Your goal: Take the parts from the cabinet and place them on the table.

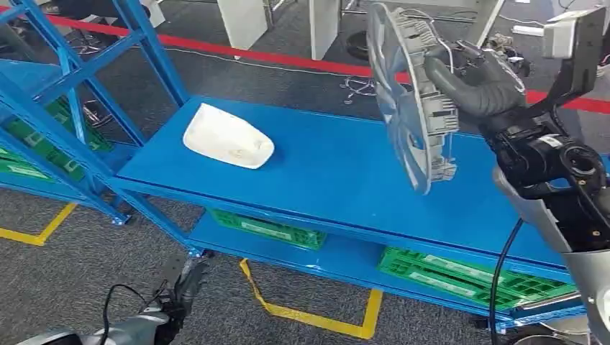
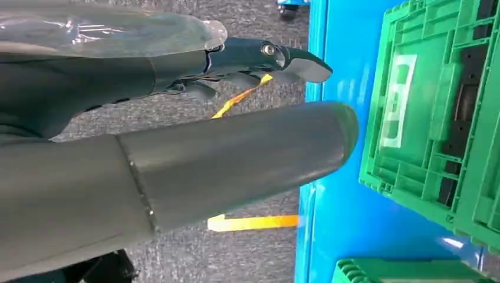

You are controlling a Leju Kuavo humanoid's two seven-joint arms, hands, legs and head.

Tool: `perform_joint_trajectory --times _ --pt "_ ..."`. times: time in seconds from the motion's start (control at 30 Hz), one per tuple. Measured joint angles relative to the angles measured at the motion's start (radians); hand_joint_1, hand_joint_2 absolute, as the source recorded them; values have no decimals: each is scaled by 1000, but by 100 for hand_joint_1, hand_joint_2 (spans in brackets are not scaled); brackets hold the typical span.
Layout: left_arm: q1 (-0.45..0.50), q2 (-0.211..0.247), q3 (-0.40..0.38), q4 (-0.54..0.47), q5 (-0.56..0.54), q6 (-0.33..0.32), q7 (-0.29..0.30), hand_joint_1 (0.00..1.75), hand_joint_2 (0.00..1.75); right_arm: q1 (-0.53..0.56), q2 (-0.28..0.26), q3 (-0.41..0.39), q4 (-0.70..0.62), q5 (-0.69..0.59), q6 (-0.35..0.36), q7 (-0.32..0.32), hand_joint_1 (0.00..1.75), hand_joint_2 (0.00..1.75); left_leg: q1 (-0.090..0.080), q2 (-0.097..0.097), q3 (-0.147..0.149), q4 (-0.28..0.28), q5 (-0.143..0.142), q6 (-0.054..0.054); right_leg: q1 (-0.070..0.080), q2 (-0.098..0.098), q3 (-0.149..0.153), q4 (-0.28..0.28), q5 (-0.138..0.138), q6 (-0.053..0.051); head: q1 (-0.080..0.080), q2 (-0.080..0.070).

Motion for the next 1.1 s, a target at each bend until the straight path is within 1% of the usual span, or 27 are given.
perform_joint_trajectory --times 0.17,0.23,0.33,0.43,0.57,0.7,0.87,1.1 --pt "-5 -2 0 0 -9 14 -13 0 0 17 0 0 -17 -114 83 -16 175 175 0 0 0 0 0 0 0 0 0 0 0 0 0 0" --pt "-7 -2 0 0 -11 14 -13 0 0 24 0 1 -17 -136 105 -23 175 175 0 0 0 0 0 0 0 0 0 0 0 0 0 0" --pt "-7 -3 0 0 -2 -17 -13 0 0 39 0 2 -17 -142 126 -39 175 175 0 0 -1 0 0 0 0 0 0 0 0 0 0 0" --pt "-7 -3 0 0 5 -34 -13 0 0 52 0 2 -17 -141 136 -46 175 175 0 0 -1 0 0 0 0 -1 0 0 0 0 0 0" --pt "-7 -3 0 0 8 -38 -13 0 0 56 0 2 -17 -138 147 -49 175 175 0 0 -1 0 0 0 0 0 0 0 0 0 0 0" --pt "-7 -4 0 0 17 -58 -5 0 0 65 2 1 -17 -124 174 -56 175 175 0 0 -1 0 0 0 0 0 0 0 0 0 0 0" --pt "-7 -5 0 0 21 -61 2 0 0 71 3 -1 -17 -109 191 -57 175 175 0 0 -1 0 0 0 0 0 0 0 0 0 0 0" --pt "-7 -5 0 0 21 -61 2 0 0 73 5 -2 -17 -95 195 -58 175 175 0 0 -1 0 0 0 0 0 0 0 0 0 0 0"
